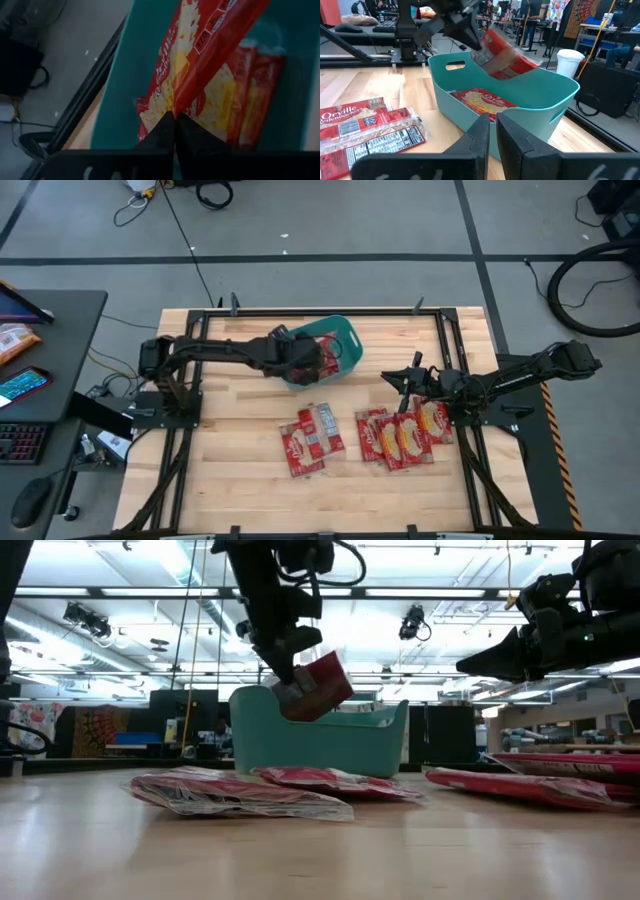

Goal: Sort popcorn bags into baskets
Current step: Put the red popcorn bag into the green bin

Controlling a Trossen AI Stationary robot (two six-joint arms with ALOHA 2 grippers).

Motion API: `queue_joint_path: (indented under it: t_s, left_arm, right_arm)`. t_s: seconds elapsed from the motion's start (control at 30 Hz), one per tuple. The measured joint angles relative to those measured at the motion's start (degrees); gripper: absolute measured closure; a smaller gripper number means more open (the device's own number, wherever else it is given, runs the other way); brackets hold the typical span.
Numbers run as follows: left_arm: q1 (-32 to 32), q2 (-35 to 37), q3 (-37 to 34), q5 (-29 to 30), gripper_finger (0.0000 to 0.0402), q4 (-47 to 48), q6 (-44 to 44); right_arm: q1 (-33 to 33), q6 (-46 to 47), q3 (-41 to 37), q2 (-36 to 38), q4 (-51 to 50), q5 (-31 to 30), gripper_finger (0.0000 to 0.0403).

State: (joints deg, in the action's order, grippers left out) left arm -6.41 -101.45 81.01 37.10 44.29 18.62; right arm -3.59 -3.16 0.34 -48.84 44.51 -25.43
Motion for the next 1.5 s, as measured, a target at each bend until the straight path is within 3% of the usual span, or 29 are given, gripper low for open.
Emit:
queue_joint_path:
  t_s: [0.13, 0.33, 0.47, 0.53, 0.6, 0.77, 1.27, 1.5]
  left_arm:
    - [-0.95, 0.0, 0.0, 0.16, 0.0363, -1.07, 2.0]
    - [0.23, 0.0, 0.0, -0.55, 0.0291, -3.18, 0.24]
    - [2.5, 0.0, 0.02, -11.03, 0.0256, -6.59, -8.3]
    - [4.37, 0.0, 0.04, -18.38, 0.0251, -8.33, -14.21]
    - [6.79, -0.02, 0.04, -21.8, 0.025, -9.01, -19.12]
    - [12.2, -0.2, 0.04, -21.84, 0.0252, -8.8, -29.11]
    - [23.36, -10.12, 0.07, -16.11, 0.0179, -6.82, -37.63]
    - [24.91, -12.44, 0.04, -15.74, 0.017, -1.98, -37.9]
  right_arm:
    - [0.01, 0.0, 0.0, 0.0, 0.0, 0.0, 0.0364]
    - [0.02, 0.0, 0.0, 0.0, -0.02, 0.0, 0.0364]
    - [0.0, -0.01, 0.0, 0.0, -0.02, 0.0, 0.0364]
    - [0.0, -0.01, 0.0, 0.0, -0.02, 0.0, 0.0364]
    - [0.01, -0.02, 0.0, 0.0, -0.02, 0.0, 0.0364]
    - [0.01, -0.01, 0.0, 0.0, -0.02, 0.0, 0.0364]
    - [0.0, -0.02, 0.0, 0.0, -0.06, 0.0, 0.0364]
    - [0.0, -0.02, 0.0, 0.0, 0.02, 0.0, 0.0364]
